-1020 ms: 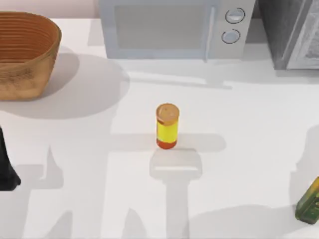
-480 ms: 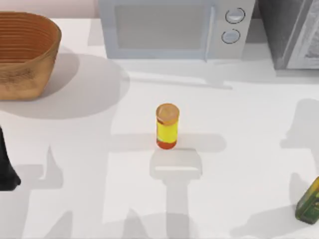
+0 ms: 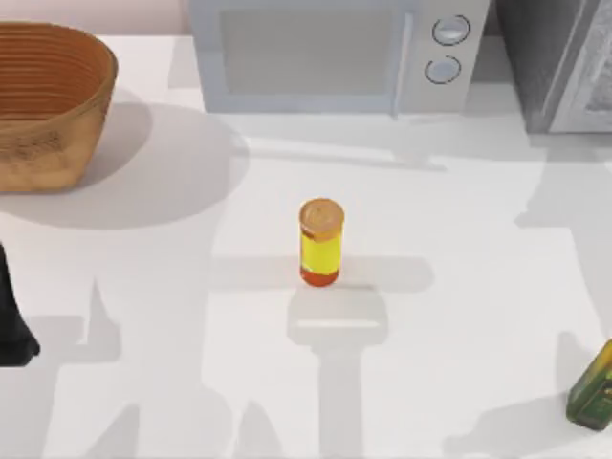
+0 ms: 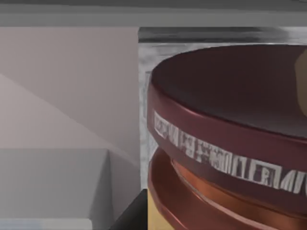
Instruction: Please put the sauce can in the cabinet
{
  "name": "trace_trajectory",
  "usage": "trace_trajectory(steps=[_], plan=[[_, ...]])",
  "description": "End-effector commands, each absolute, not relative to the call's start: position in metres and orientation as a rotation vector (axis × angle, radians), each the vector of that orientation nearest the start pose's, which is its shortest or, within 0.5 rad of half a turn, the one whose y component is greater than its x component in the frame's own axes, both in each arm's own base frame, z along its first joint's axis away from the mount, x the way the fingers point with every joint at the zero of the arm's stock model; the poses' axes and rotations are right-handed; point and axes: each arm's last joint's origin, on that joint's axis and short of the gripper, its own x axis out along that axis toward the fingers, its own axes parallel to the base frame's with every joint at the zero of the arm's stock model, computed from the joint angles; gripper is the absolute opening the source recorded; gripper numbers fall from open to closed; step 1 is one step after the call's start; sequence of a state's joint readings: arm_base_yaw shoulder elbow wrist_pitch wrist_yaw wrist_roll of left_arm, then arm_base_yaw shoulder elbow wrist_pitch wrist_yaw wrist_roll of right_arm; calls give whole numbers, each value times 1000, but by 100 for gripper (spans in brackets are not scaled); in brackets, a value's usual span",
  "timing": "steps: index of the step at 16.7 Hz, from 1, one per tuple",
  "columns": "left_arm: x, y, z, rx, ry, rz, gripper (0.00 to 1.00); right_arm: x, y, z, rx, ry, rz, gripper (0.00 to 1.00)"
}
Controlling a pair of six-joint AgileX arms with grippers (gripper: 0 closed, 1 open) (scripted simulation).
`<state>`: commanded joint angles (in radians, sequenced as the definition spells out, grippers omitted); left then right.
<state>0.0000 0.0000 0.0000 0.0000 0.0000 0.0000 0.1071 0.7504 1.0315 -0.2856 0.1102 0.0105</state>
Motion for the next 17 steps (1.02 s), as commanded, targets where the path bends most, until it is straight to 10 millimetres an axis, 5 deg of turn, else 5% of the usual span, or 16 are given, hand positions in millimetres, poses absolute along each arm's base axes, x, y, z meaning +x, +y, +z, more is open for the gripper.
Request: trace_trajectory(steps=[12, 17], plan=[[106, -1, 160, 0, 0, 0, 100, 221, 38, 508, 0, 5, 4, 0], [106, -1, 160, 0, 0, 0, 100, 246, 47, 528, 1, 5, 5, 0]])
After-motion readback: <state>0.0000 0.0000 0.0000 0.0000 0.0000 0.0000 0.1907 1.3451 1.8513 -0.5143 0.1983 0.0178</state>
